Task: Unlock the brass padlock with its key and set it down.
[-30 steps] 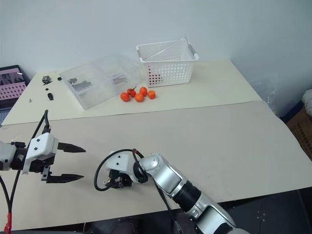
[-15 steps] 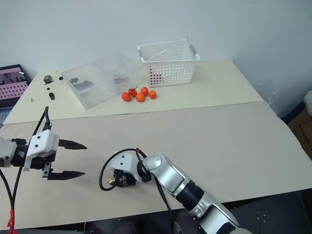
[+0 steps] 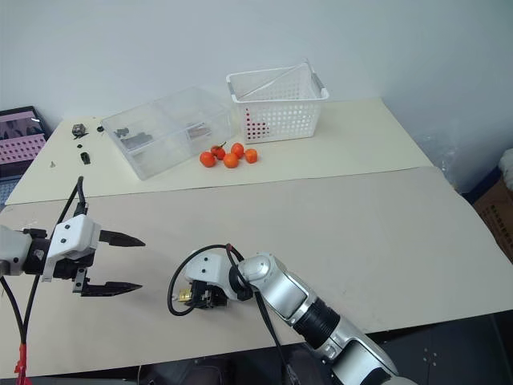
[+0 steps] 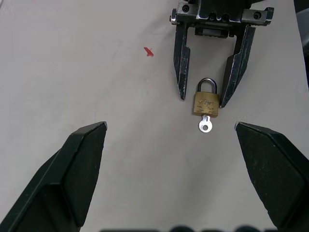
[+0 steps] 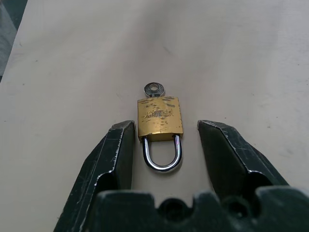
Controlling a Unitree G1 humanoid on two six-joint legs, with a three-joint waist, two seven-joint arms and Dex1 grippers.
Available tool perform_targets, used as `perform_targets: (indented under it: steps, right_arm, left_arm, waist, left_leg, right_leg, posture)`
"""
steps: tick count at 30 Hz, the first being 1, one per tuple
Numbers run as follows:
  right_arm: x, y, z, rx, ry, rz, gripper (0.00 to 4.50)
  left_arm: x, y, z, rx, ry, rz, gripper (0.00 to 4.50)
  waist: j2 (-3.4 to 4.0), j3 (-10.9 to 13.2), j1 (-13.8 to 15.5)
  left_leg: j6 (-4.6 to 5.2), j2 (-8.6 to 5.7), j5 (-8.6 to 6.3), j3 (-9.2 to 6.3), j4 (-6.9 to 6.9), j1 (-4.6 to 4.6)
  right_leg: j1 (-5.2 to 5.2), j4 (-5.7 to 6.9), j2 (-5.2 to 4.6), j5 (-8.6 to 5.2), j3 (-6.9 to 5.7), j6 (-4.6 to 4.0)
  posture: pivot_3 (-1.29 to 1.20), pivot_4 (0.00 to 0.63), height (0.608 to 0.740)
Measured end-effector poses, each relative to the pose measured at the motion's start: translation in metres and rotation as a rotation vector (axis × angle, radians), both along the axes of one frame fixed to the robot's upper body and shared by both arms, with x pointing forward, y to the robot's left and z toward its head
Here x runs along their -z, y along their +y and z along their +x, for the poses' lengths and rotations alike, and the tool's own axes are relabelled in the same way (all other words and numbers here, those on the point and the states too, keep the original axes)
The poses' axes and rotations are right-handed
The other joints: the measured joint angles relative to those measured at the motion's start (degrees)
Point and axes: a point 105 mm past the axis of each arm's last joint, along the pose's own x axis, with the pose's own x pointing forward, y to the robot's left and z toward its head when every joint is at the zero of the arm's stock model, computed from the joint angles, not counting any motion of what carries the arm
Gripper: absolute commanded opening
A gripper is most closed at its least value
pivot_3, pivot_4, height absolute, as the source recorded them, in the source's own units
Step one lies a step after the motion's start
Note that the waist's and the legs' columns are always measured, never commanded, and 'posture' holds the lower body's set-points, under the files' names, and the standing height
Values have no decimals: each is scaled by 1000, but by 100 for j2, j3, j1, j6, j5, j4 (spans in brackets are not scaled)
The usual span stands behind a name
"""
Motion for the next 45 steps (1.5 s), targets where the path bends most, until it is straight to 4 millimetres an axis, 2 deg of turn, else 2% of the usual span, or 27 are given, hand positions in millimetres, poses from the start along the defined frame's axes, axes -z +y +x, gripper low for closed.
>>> perform_targets:
  steps: [1, 2, 4, 14, 16, 17, 20, 21, 24, 26, 29, 31, 34, 40, 45]
  right_arm:
    - [0, 0, 0, 0, 0, 0, 1869]
    - [0, 0, 0, 0, 1, 1, 1274]
    - [0, 0, 0, 0, 2, 2, 912]
    - [-1, -1, 2, 6, 1, 2, 912]
    - [-3, -8, 8, 16, -13, -12, 912]
    - [-6, -17, 17, 31, -23, -28, 912]
    - [-26, -37, 38, 70, -89, -49, 912]
    - [-41, -45, 45, 80, -138, -46, 912]
    - [-72, -54, 50, 56, -258, -41, 912]
    - [-78, -61, 52, 36, -322, -61, 912]
    - [-79, -79, 61, 44, -420, -128, 912]
    - [-80, -92, 68, 61, -486, -176, 912]
    - [-82, -103, 73, 67, -584, -203, 912]
    - [-69, -127, 75, 114, -672, -240, 912]
    - [-74, -135, 77, 155, -727, -220, 912]
  left_arm:
    - [0, 0, 0, 1, -1, 0, 4500]
    - [-1, 0, 1, 2, -4, 0, 4500]
    - [-2, 0, 3, 0, -8, 0, 4500]
    - [0, 0, 4, -9, -6, -1, 4500]
    - [1, 0, 5, -15, -9, -7, 4500]
    - [2, -1, 6, -20, -13, -14, 4500]
    - [6, -4, 8, -23, -14, -21, 4500]
    - [8, -5, 12, -30, -16, -24, 4500]
    - [9, -13, 27, -43, -45, -43, 4500]
    - [9, -20, 39, -61, -72, -60, 4500]
    - [19, -24, 49, -96, -70, -59, 4500]
    - [35, -28, 54, -127, -34, -72, 4500]
    - [50, -44, 62, -167, 50, -167, 4500]
    - [55, -58, 77, -219, 168, -271, 4500]
    - [45, -64, 90, -276, 273, -338, 4500]
  waist:
    - [0, 0, 0]
    - [0, 0, 0]
    - [0, 0, 0]
    - [0, 0, 1]
    - [0, 0, 2]
    - [1, 1, 2]
    - [4, 3, 32]
    - [3, 2, 41]
    - [2, 1, 38]
    - [1, 0, 43]
    - [1, 0, 34]
    - [3, -1, 16]
    - [1, -2, 17]
    - [1, -3, 41]
    - [0, -3, 20]
  left_leg:
    - [0, 0, 0, 0, 0, 0]
    - [0, 0, 0, 1, 0, 0]
    - [1, 0, 0, 1, 1, 0]
    - [2, 0, -1, 2, 3, 0]
    - [2, 0, -1, 3, 7, -1]
    - [4, -1, -2, 3, 12, -2]
    - [15, -3, -9, 4, 27, -5]
    - [19, -3, -12, 4, 29, -5]
    - [53, 0, -31, 5, 35, -5]
    - [62, -1, -36, 6, 41, -6]
    - [66, -8, -38, 28, 44, -5]
    - [76, -9, -45, 41, 50, -6]
    - [94, -4, -55, 43, 61, -8]
    - [96, -6, -56, 45, 71, -9]
    - [100, -6, -58, 46, 77, -10]
  right_leg:
    - [0, 0, 0, 0, 0, 0]
    - [0, 0, 0, 0, 1, 0]
    - [0, 0, 0, 0, 1, 0]
    - [0, 0, 0, 0, 1, 0]
    - [1, 1, 0, 0, 0, 0]
    - [3, 1, -1, 0, 1, 0]
    - [6, 0, -2, 1, 0, -1]
    - [7, 0, -1, 1, -1, -1]
    - [6, 0, 4, 0, -2, 0]
    - [7, 1, 5, 0, -3, -1]
    - [6, 0, -5, 1, 8, -1]
    - [4, -1, -7, 1, 15, -2]
    - [4, 0, -3, 1, 14, -2]
    - [7, 1, -4, 2, 15, -4]
    - [7, 1, -2, 4, 17, -6]
  posture:
    - [0, 150, 740]
    - [0, 150, 740]
    - [0, 150, 740]
    - [0, 150, 740]
    - [0, 150, 740]
    - [0, 150, 740]
    - [0, 150, 740]
    - [0, 150, 740]
    - [0, 150, 740]
    - [0, 150, 740]
    - [0, 150, 740]
    - [0, 150, 740]
    - [0, 150, 740]
    - [0, 150, 740]
    - [0, 150, 740]
